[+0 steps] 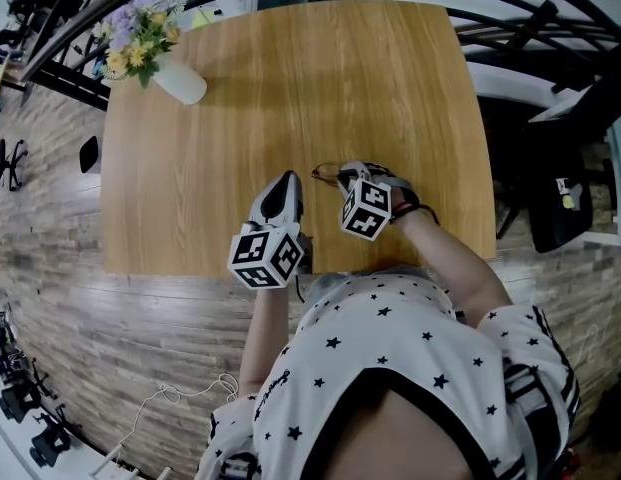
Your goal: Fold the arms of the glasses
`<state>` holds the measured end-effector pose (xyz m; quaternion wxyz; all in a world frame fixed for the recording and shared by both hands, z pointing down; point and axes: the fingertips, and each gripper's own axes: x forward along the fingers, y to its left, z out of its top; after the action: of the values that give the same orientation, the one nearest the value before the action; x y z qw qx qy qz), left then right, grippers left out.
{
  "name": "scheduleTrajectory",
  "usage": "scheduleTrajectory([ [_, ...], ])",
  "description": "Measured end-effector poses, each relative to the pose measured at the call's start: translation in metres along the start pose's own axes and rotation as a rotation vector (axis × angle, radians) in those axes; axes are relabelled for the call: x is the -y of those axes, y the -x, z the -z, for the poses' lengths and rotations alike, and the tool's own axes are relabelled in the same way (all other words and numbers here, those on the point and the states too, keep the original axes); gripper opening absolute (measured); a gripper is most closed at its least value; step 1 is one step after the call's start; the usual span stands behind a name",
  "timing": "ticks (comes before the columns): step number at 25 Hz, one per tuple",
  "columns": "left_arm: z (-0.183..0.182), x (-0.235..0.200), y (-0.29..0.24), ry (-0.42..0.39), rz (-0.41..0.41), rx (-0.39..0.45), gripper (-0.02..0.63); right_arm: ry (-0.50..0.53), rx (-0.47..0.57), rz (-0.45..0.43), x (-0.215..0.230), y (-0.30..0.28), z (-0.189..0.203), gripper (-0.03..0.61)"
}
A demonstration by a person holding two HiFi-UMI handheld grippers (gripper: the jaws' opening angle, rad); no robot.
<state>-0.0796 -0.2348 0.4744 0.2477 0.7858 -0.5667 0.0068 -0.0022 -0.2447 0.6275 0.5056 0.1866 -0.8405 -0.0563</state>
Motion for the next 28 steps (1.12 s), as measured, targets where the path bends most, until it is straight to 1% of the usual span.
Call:
scheduleTrajectory([
  [6, 0.002, 0.001, 0.007, 0.003, 0.006, -0.005, 0.006, 0.000, -0.022, -0.021, -0.010, -0.004, 0.001, 0.048],
  [17, 0.000, 0.000, 0.030, 0.001, 0.020, -0.003, 0.006, -0.041, -0.049, 0.012, -0.009, -0.004, 0.001, 0.048],
  [20, 0.000, 0.001, 0.038, -0.004, 0.030, -0.005, 0.006, -0.078, -0.049, 0.032, -0.008, 0.001, 0.001, 0.048],
  [28, 0.005, 0.005, 0.062, -0.021, 0.072, -0.011, 0.006, -0.235, 0.023, 0.126, -0.012, 0.037, -0.008, 0.048],
])
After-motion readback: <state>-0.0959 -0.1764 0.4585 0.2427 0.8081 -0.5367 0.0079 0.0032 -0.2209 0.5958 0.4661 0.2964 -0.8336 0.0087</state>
